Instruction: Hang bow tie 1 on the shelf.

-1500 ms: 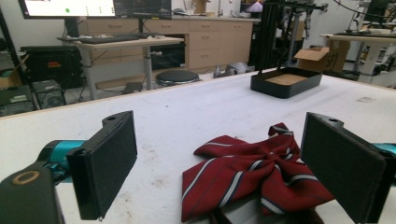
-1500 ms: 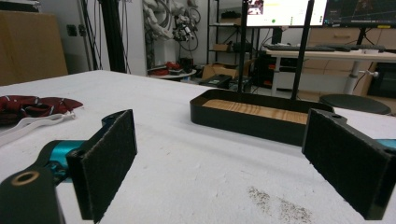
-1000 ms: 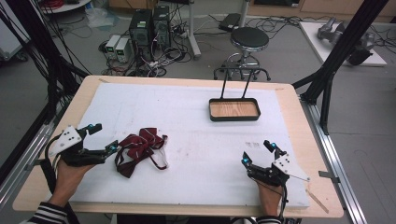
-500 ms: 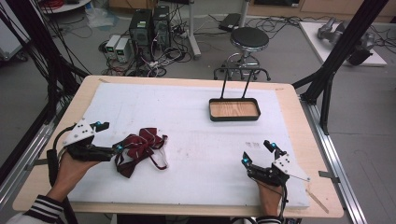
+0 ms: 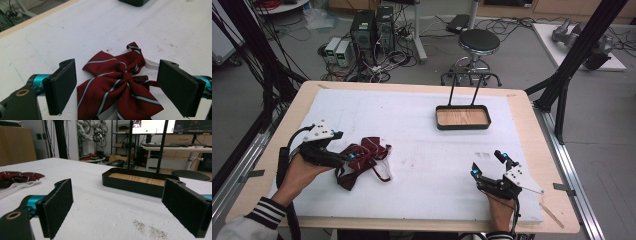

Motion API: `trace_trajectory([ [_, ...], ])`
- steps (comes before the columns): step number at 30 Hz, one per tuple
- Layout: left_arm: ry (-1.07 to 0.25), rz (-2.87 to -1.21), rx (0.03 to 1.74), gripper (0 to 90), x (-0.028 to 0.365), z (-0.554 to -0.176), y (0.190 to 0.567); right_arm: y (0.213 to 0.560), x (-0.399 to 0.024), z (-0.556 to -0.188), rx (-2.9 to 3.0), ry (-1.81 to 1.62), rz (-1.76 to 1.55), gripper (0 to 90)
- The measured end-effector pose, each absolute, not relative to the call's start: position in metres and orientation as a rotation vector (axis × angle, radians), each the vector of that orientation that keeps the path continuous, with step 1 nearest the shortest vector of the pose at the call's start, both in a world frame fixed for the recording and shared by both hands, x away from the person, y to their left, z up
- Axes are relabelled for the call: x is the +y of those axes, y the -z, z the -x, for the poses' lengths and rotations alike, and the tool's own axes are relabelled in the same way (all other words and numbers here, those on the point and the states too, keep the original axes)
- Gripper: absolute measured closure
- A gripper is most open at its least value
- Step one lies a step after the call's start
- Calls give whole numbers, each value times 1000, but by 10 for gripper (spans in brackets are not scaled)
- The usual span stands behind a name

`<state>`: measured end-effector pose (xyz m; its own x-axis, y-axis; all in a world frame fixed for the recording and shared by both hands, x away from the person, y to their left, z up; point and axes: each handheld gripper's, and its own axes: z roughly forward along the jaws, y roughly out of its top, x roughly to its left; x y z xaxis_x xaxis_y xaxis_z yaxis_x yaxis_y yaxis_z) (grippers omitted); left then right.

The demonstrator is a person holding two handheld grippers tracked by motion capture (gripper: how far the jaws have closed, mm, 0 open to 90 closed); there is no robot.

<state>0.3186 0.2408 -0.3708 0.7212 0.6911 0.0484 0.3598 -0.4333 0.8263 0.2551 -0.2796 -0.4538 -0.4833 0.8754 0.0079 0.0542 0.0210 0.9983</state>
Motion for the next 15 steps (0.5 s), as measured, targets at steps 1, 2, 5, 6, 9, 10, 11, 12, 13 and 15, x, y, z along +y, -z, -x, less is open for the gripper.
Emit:
trace_trajectory([
  [1,-474,-2073,799,174,239,-320,371,454,-280,-255,1622,-1538,-965,94],
  [2,-471,-2090,806,174,237,-321,372,454,-280,-255,1620,-1538,-964,94],
  [5,-453,-2130,820,193,232,-325,373,454,-280,-255,1620,-1539,-964,94],
  [6,-450,-2146,833,193,229,-326,374,454,-280,-255,1620,-1539,-964,94],
  [9,-437,-2187,846,196,224,-330,375,454,-280,-255,1620,-1540,-964,94],
  [10,-428,-2200,849,196,223,-331,375,454,-280,-255,1620,-1540,-964,94],
  [11,-417,-2209,854,199,221,-332,375,454,-280,-255,1620,-1540,-965,94],
  [12,-408,-2223,862,203,219,-334,375,454,-280,-255,1620,-1539,-964,94],
  [13,-398,-2228,866,208,218,-335,375,454,-280,-255,1622,-1540,-964,94],
  [15,-381,-2252,871,223,216,-337,375,454,-280,-255,1620,-1539,-963,94],
])
